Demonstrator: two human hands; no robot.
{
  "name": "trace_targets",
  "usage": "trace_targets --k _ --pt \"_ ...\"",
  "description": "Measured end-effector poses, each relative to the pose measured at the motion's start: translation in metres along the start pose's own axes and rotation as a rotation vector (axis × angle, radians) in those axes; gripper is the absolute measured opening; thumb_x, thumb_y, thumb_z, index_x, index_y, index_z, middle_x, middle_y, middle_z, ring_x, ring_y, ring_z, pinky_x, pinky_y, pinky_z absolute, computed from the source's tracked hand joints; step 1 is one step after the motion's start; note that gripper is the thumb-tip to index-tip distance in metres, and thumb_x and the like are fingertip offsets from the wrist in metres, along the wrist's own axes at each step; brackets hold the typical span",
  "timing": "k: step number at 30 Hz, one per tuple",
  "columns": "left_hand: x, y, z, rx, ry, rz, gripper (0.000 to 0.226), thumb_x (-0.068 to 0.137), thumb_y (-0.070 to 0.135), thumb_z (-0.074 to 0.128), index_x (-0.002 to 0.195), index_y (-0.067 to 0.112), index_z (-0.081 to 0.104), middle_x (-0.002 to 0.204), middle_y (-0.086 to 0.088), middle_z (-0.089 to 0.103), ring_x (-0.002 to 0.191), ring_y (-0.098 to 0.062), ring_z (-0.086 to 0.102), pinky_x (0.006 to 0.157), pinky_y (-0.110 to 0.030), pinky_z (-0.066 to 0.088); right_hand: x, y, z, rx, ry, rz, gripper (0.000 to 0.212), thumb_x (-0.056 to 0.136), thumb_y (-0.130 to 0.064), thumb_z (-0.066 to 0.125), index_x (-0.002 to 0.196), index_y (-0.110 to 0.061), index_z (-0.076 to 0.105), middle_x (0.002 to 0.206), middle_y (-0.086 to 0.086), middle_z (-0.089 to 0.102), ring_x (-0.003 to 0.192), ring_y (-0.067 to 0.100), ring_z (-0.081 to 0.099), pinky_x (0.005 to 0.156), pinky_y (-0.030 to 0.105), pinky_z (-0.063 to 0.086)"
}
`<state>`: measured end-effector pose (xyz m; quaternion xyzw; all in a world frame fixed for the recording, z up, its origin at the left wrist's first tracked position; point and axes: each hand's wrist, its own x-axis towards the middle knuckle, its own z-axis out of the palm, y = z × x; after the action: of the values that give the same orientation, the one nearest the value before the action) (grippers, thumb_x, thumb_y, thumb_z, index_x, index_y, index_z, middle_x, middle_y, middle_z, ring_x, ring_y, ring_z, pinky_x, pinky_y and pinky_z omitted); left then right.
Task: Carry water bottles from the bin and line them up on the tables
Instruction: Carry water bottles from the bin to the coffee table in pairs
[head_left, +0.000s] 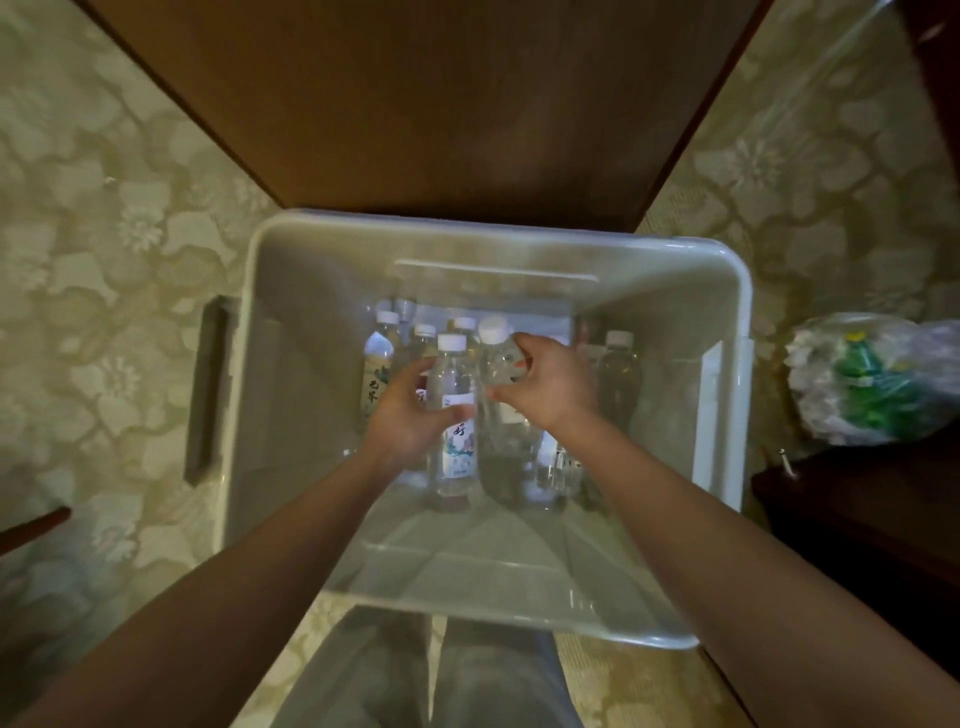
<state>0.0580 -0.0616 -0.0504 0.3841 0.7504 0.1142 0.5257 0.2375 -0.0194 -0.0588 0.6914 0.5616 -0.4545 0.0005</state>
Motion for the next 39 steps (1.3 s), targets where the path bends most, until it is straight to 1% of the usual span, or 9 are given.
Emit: trace_targets --k 5,8,11,14,17,23,28,31,39 --pt "-0.05 0.01 -0.029 -0.165 -0.005 0.084 0.05 0.076 -0.007 0.076 0.122 0.005 0.06 0.093 0.003 0.069 0.069 0.01 0.066 0.064 -0.007 0.047 -0.044 -0.025 -0.014 0.336 0.019 -0.053 0.049 0.064 -0.023 0.091 0.108 -0.017 0.07 0.09 -0.007 0.071 0.083 0.014 0.067 0.084 0.035 0.056" --pt "-0.082 0.011 -0.051 -0.272 0.018 0.132 0.062 0.074 -0.01 0.076 0.131 0.006 0.057 0.107 -0.005 0.07 0.075 0.0 0.069 0.066 -0.011 0.051 -0.074 -0.05 -0.027 0.442 -0.026 -0.112 0.055 0.066 -0.004 0.089 0.115 -0.016 0.068 0.086 -0.013 0.066 0.085 0.016 0.064 0.067 0.011 0.051" --pt "-0.113 0.011 -0.079 -0.35 0.047 0.152 0.065 0.075 -0.003 0.079 0.132 0.017 0.057 0.108 0.001 0.072 0.086 -0.015 0.069 0.072 -0.018 0.055 -0.103 -0.081 -0.036 0.531 -0.091 -0.162 0.069 0.069 0.002 0.086 0.132 -0.007 0.06 0.111 0.003 0.07 0.098 0.024 0.068 0.059 0.004 0.047" --pt "-0.147 0.007 -0.115 -0.381 0.114 0.221 0.062 0.074 0.006 0.082 0.128 0.028 0.059 0.109 0.006 0.073 0.097 -0.017 0.071 0.087 -0.033 0.056 -0.124 -0.118 -0.035 0.552 -0.173 -0.214 0.076 0.067 -0.003 0.089 0.13 -0.025 0.052 0.099 -0.007 0.069 0.083 0.004 0.066 0.066 0.008 0.052" --pt "-0.184 -0.001 -0.151 -0.465 0.195 0.264 0.065 0.075 0.005 0.081 0.131 0.028 0.056 0.109 0.009 0.072 0.09 -0.011 0.072 0.08 -0.025 0.057 -0.141 -0.158 -0.028 0.5 -0.251 -0.283 0.073 0.059 -0.018 0.094 0.126 -0.016 0.066 0.105 -0.003 0.075 0.094 0.012 0.072 0.086 0.03 0.059" --pt "-0.262 -0.047 -0.219 -0.592 0.415 0.292 0.06 0.075 0.003 0.081 0.124 0.029 0.058 0.101 0.009 0.071 0.081 -0.004 0.07 0.077 -0.022 0.056 -0.191 -0.247 0.014 0.379 -0.407 -0.467 0.053 0.064 -0.016 0.09 0.114 -0.02 0.073 0.101 -0.001 0.078 0.098 0.021 0.073 0.093 0.047 0.057" --pt "-0.333 -0.118 -0.266 -0.641 0.603 0.281 0.063 0.073 0.007 0.084 0.128 0.025 0.059 0.108 -0.003 0.073 0.098 -0.02 0.07 0.09 -0.033 0.056 -0.253 -0.308 0.079 0.301 -0.538 -0.574 0.052 0.064 -0.016 0.09 0.113 -0.02 0.073 0.1 -0.001 0.077 0.095 0.019 0.073 0.091 0.045 0.058" --pt "-0.38 -0.171 -0.29 -0.654 0.69 0.299 0.055 0.074 0.005 0.083 0.117 0.031 0.062 0.106 -0.005 0.074 0.098 -0.018 0.069 0.086 -0.031 0.057 -0.3 -0.338 0.126 0.263 -0.613 -0.635 0.049 0.067 -0.01 0.088 0.114 -0.016 0.073 0.098 0.0 0.078 0.091 0.018 0.073 0.09 0.043 0.058" --pt "-0.509 -0.318 -0.344 -0.682 0.906 0.257 0.064 0.067 0.022 0.088 0.127 0.023 0.064 0.107 0.003 0.075 0.105 -0.017 0.068 0.092 -0.037 0.055 -0.436 -0.405 0.26 0.163 -0.826 -0.769 0.036 0.073 -0.004 0.082 0.105 -0.018 0.075 0.096 0.002 0.078 0.087 0.018 0.073 0.082 0.038 0.06"
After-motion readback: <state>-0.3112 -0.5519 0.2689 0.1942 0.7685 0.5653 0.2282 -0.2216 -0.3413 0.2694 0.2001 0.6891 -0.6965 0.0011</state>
